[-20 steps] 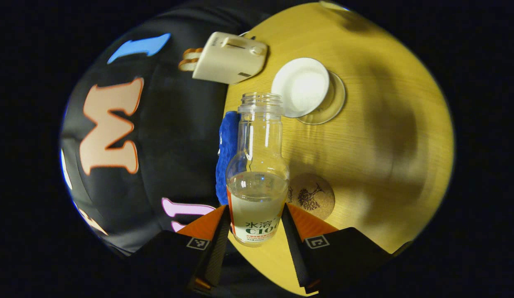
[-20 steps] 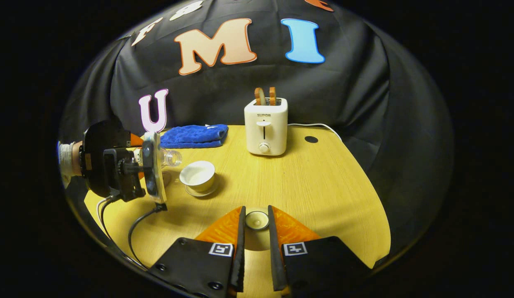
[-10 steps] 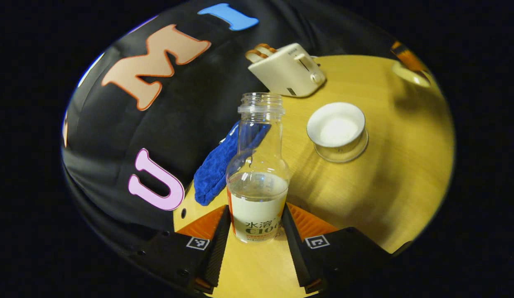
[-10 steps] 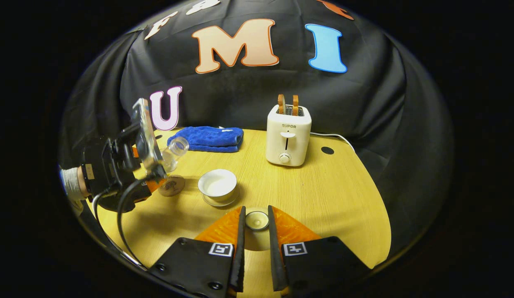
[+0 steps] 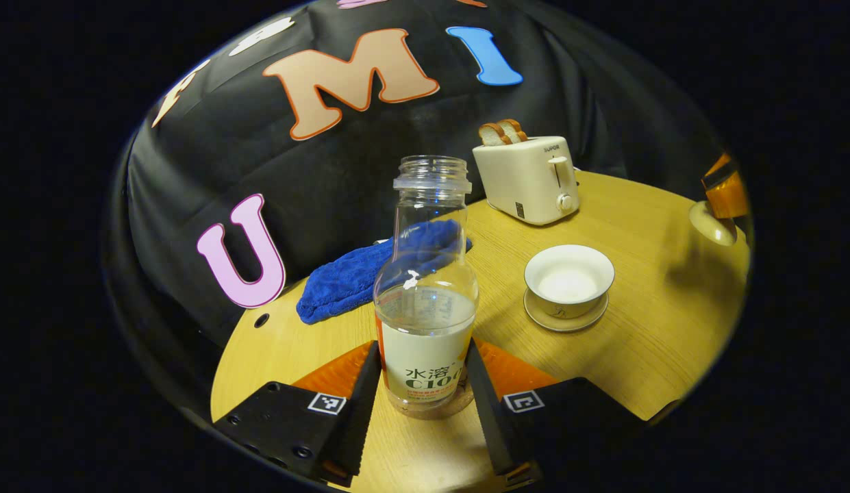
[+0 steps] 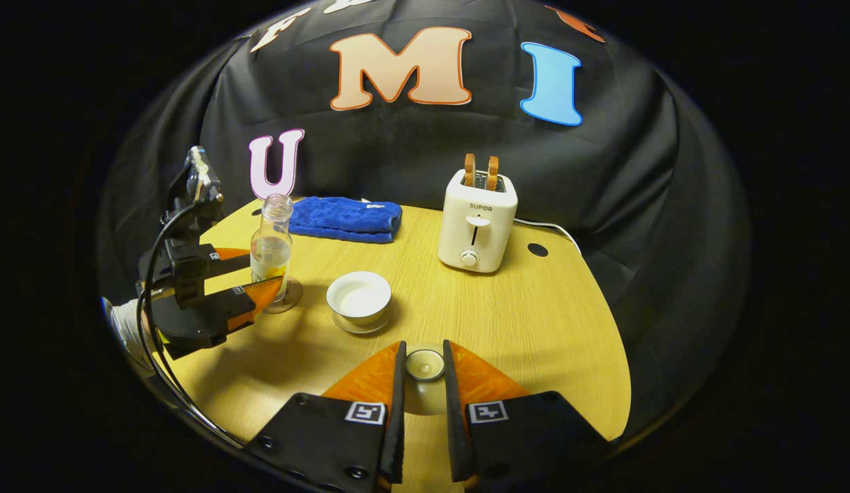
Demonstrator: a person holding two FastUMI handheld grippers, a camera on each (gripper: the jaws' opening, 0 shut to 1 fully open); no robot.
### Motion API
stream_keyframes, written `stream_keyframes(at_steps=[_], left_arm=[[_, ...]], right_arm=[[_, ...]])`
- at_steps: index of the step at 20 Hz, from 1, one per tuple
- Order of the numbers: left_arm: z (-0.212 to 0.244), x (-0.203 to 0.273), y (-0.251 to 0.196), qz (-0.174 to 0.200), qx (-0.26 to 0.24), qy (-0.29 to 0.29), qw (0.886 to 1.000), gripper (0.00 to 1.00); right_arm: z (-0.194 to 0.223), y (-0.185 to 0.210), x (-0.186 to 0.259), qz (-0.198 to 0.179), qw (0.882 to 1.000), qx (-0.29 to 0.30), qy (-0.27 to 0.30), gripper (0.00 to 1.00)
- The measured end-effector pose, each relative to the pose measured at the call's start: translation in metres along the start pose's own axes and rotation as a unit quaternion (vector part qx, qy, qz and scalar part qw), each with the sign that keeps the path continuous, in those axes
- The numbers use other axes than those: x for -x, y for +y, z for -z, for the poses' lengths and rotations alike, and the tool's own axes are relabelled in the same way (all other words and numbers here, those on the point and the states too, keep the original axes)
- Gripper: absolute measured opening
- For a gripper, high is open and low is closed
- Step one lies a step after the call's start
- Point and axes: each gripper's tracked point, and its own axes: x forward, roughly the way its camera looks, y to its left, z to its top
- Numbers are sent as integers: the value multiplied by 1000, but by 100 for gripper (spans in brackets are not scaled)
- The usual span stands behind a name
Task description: Open the teacup lid with one hand, grasp the water bottle and pour water into the teacup with the other hand; after pouring, place the water bottle on the coaster and then close the teacup lid.
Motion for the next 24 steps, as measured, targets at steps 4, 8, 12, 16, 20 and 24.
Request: stream_keyframes(at_steps=[4, 8, 12, 16, 20, 24], left_arm=[[0, -3, -1, 3, 34, -20, 999, 68], [2, -5, 2, 0, 54, -18, 998, 69], [7, 0, 6, -3, 75, -19, 997, 70], [15, 1, 10, -6, 89, -10, 996, 71], [22, 1, 14, -9, 103, 1, 995, 72], [33, 1, 10, -2, 117, 20, 993, 75]], right_arm=[[2, 16, -1, -9, 1000, 16, 9, 29], [-4, 30, 0, -16, 1000, 27, 4, 30], [-10, 37, 1, -20, 999, 30, 0, 30], [-11, 43, 0, -25, 999, 33, 1, 32], [-14, 49, 0, -30, 999, 38, 0, 30], [-20, 50, -1, -33, 999, 35, -3, 27]])
